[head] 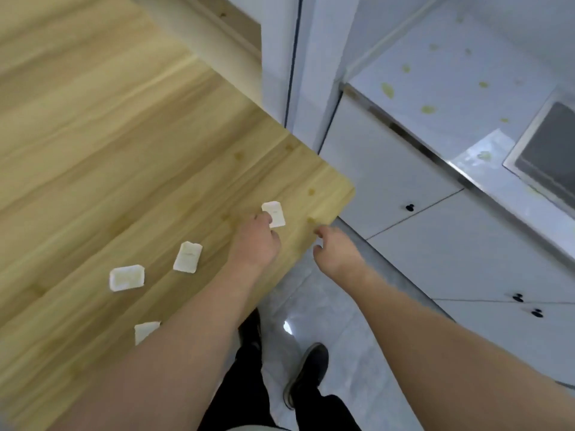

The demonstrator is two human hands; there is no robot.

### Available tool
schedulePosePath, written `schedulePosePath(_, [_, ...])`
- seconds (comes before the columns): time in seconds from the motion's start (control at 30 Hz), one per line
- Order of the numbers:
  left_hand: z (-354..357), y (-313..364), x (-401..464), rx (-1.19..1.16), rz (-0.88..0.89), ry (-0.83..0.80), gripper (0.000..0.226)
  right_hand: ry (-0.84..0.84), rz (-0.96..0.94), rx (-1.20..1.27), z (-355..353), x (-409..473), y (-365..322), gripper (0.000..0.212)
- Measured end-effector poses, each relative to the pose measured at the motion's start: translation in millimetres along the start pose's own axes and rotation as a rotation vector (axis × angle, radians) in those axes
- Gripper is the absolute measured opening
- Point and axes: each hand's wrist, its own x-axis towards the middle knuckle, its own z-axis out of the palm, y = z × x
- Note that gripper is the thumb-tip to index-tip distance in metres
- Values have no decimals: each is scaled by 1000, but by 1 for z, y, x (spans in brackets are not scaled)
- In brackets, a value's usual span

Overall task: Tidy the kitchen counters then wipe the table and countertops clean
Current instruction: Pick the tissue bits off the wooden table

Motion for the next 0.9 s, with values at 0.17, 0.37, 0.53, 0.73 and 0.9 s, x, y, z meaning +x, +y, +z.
schedulePosePath(0.17, [-19,-61,4,19,-140,69,33,36,-116,-254,13,57,-66,47])
schedulePosePath(0.37, [-30,-108,6,115,-272,134,31,32,-87,-476,35,97,-95,56])
schedulePosePath(0.53, [-30,-131,3,154,-394,183,30,12,-32,-504,52,107,-98,45])
schedulePosePath(0.73, [-23,-147,4,178,-442,169,31,50,-15,-491,61,108,-100,37])
schedulePosePath(0.9, [-15,-163,7,247,-449,155,22,102,45,-444,60,111,-100,31])
